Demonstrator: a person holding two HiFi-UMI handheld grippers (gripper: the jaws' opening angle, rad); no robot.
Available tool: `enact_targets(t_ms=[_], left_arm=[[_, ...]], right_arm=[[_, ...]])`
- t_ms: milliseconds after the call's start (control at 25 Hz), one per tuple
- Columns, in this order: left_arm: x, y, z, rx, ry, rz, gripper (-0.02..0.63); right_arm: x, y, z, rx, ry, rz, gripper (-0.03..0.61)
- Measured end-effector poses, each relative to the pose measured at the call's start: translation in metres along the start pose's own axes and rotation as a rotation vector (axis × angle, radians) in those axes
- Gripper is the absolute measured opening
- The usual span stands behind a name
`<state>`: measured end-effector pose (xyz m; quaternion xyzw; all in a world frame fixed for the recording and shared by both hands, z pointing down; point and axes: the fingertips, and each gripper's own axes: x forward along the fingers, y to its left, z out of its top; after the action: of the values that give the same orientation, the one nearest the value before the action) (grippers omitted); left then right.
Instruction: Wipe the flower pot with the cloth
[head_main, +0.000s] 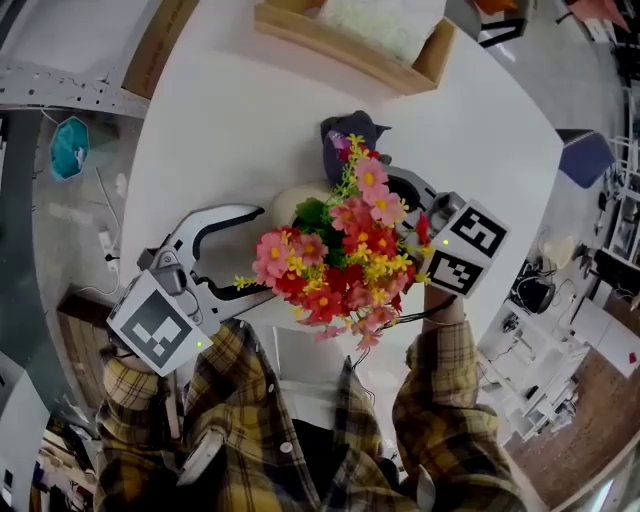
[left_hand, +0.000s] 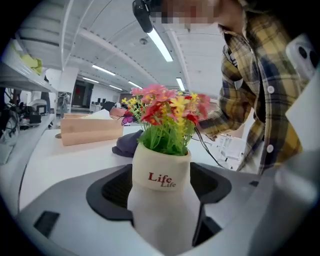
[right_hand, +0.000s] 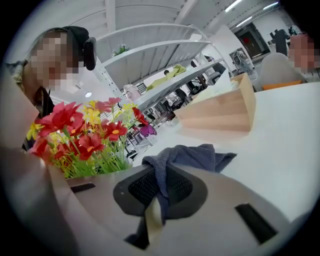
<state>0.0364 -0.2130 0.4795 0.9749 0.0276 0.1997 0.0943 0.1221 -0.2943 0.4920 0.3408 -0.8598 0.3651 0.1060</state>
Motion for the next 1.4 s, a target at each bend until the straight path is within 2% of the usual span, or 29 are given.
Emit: enact_targets(t_ms=[200, 360, 560, 800, 1080, 1400], left_arm=[[-0.01, -0.028, -0.009, -0.093, -0.017, 0.128, 0.35], [-0.018, -0.048, -0.005, -0.137, 0.008, 0.248, 0.35], [-0.003, -0.072, -0.016, -0.183, -0.01, 0.283, 0.35], [0.0, -0.072, -0.008, -0.178, -0.072, 0.354, 0.38], [0.004, -0.06, -0.007, -0.098, -0.032, 0.36, 0.393], [0.004, -0.047, -0.008, -0.033, -0.011, 0.264, 0.393]], right_arm=[[-0.018, 0.01, -0.012, 0.043, -0.059, -0.087, 0.011], [-0.04, 0.027, -0.011, 0.08, -0.1, -0.142, 0.011], [-0.06, 0.03, -0.045, 0.123, -0.118, -0.198, 0.011], [-0.072, 0.049, -0.077, 0.161, -0.095, -0.201, 0.011], [-0.066, 0.064, -0.09, 0.183, -0.07, -0.163, 0.011], [-0.058, 0.062, -0.086, 0.158, -0.026, -0.111, 0.011]])
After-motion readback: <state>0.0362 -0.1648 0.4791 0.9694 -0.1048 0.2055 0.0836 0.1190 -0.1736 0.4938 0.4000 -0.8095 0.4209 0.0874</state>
